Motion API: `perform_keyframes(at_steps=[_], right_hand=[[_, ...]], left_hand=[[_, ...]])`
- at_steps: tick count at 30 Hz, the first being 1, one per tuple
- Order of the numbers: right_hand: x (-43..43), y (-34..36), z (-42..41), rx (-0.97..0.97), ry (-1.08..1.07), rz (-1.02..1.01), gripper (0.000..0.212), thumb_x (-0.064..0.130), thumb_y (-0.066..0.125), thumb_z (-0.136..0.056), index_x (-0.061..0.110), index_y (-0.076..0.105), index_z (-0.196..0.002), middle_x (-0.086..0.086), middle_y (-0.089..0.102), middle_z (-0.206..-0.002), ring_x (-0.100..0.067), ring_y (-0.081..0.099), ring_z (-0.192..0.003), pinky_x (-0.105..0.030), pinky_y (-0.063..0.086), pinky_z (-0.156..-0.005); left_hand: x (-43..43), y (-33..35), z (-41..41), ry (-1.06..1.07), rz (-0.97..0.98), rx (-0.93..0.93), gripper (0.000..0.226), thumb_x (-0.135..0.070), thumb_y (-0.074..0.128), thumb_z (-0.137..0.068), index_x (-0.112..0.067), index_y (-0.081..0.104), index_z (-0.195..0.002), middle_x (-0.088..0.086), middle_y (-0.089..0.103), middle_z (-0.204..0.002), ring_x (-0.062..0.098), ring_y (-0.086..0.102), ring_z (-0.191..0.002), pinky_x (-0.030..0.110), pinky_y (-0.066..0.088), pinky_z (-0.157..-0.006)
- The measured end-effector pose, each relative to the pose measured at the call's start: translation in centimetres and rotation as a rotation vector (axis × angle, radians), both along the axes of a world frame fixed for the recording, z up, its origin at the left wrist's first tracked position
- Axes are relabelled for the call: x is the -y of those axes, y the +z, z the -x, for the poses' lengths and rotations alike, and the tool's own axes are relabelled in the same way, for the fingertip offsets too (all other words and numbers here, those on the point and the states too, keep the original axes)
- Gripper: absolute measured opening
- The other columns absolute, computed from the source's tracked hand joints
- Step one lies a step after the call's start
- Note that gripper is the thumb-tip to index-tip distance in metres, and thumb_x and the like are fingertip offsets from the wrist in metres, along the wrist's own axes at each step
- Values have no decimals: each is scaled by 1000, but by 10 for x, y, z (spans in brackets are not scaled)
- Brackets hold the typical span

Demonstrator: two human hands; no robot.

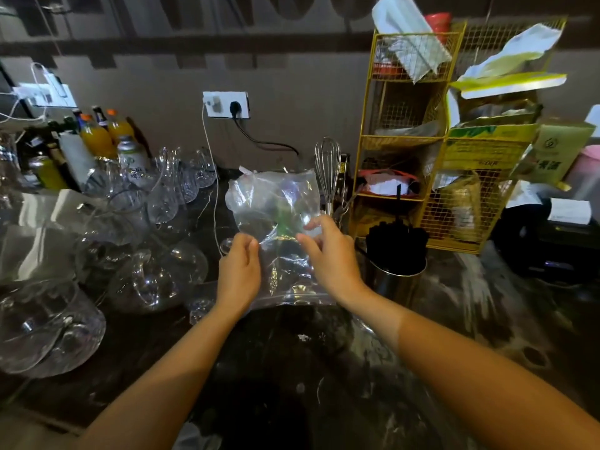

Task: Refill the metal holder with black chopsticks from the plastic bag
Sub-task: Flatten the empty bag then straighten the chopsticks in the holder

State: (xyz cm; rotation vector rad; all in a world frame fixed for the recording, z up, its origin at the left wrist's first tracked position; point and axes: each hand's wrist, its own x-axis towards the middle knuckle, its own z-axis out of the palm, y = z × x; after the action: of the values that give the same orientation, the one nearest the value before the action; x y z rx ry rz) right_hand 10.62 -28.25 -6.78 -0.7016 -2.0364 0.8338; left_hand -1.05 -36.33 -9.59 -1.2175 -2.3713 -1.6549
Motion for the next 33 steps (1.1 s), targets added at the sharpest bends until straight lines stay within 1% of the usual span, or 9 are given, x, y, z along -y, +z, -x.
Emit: perform_keyframes(at_steps=[6,11,13,16,20,22,25,28,33], right_hand=[[-1,-37,-7,124,-41,7,20,22,54,-88,8,50,-101,-17,67,-87,-25,58,-71,-29,40,-57],[-2,-78,-11,336,-97,126,42,28,56,-86,11,37,-120,-23,66,-97,-35,63,-87,-37,48,-68],[-3,-96,-15,413,-104,231,59,25,58,-84,10,26,-131,-23,63,-109,-35,61,-98,-41,52,-81],[-1,-123,-25,558,-113,303,76,21,59,-84,13,8,-141,-22,60,-117,-33,59,-105,-41,48,-88],[4,-153,-38,693,-105,211,68,19,57,-84,20,16,-139,-19,48,-127,-31,51,-113,-41,44,-96],[4,-162,-43,760,-127,139,59,20,56,-85,22,25,-135,-17,34,-136,-30,42,-120,-40,40,-102],[4,-171,-49,847,-107,-9,51,28,48,-89,21,28,-136,-12,13,-151,-30,18,-136,-41,24,-112],[9,-183,-54,923,-10,-49,55,42,30,-93,17,17,-141,-6,1,-156,-23,1,-142,-41,5,-117],[13,-196,-61,1047,77,-45,65,52,13,-91,16,-6,-142,-6,-8,-155,-18,-13,-141,-40,-10,-114]], left_hand=[[3,-34,-1,-43,134,-10,17,-18,35,-93,-14,43,-78,-1,47,-60,16,46,-54,31,36,-51],[6,-75,-9,-57,333,108,11,-20,36,-93,-15,42,-85,20,62,-87,35,58,-80,44,47,-74],[9,-94,-16,-91,432,185,9,-21,37,-92,-16,42,-96,21,62,-101,34,58,-91,43,47,-82],[12,-117,-26,-125,564,252,34,-25,36,-91,-21,29,-124,19,62,-108,33,59,-96,47,47,-88],[12,-145,-32,-138,819,-25,58,-28,35,-91,-30,1,-137,16,52,-120,31,57,-99,44,45,-85],[11,-152,-35,-127,890,-193,56,-27,33,-91,-29,3,-139,15,39,-129,30,49,-107,41,43,-87],[13,-159,-36,-150,904,-449,56,-28,34,-90,-24,8,-140,18,16,-148,33,23,-133,44,26,-106],[15,-166,-30,-227,913,-564,55,-32,25,-92,-14,5,-140,10,-7,-154,26,-5,-142,49,0,-114],[14,-169,-23,-300,947,-455,55,-37,17,-94,-13,0,-140,7,2,-155,19,-2,-142,43,-1,-115]])
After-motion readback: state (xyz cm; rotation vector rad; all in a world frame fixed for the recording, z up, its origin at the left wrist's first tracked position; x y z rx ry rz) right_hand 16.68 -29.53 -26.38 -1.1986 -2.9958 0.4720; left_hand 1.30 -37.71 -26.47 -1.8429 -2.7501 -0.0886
